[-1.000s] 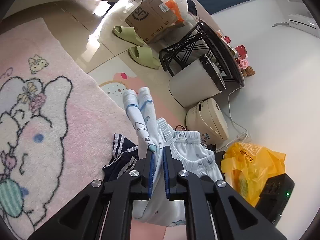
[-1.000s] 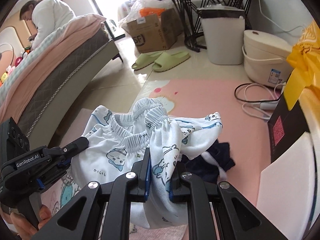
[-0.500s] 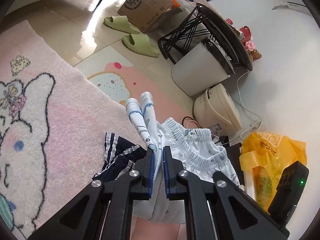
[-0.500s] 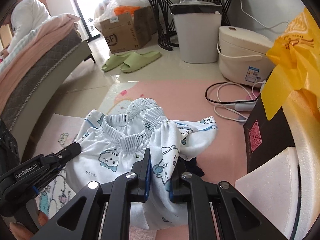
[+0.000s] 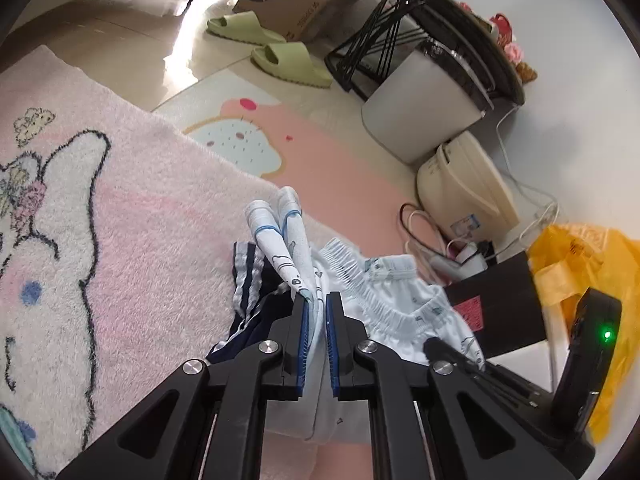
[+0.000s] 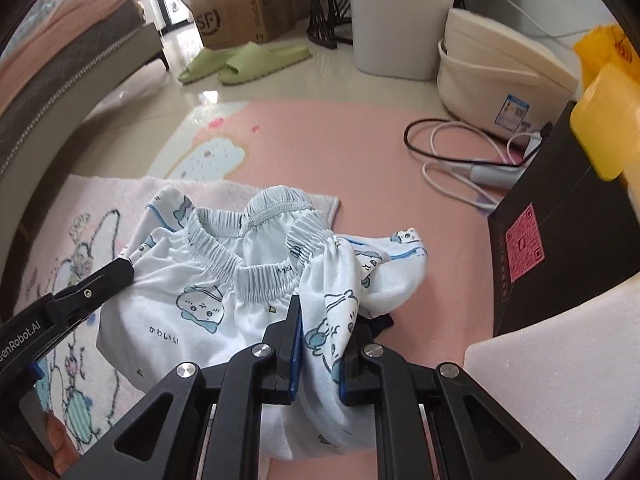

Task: Fold clothes
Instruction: 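Carry the folded pants with both grippers onto the pink mat, then lower the pants onto the mat and open both grippers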

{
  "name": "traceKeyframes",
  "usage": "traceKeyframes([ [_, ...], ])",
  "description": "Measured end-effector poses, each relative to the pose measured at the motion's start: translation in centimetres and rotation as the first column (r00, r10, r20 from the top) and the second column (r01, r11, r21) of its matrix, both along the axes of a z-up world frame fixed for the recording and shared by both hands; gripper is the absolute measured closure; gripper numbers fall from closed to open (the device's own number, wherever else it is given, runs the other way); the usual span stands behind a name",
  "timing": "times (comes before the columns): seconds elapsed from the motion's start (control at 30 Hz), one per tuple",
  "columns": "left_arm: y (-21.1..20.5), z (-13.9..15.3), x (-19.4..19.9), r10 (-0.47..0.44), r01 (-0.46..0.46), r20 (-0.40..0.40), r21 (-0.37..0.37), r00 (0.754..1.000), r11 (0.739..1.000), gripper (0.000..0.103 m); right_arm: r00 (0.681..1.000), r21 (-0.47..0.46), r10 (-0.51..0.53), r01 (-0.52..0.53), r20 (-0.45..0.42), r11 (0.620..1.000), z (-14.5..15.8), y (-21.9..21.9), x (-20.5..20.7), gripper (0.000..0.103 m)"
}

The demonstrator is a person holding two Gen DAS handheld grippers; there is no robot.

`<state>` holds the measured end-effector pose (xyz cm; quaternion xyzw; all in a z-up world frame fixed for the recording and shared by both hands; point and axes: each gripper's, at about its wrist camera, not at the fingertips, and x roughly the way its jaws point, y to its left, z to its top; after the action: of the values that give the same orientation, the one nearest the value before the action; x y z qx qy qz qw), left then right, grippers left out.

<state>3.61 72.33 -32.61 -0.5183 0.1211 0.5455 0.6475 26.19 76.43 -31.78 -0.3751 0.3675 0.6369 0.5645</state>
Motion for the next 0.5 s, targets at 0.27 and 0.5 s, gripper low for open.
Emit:
traceKeyframes([
  [0.27,-0.4,-4.2,-0.7,0.033,-0.031,0.017,-0.115,0.999,0.993,0.096,0.998,-0.077,0.007,-0.002,0.069,0.997,-2.7,0.1,-0.3,0.091],
  [0.5,-0.9,-5.6,-0.7,0.031,-0.029,0.010,-0.137,0.999,0.990,0.095,0.995,-0.104,0.009,0.001,0.101,0.995,-4.5,-0.2,-0.7,0.091],
])
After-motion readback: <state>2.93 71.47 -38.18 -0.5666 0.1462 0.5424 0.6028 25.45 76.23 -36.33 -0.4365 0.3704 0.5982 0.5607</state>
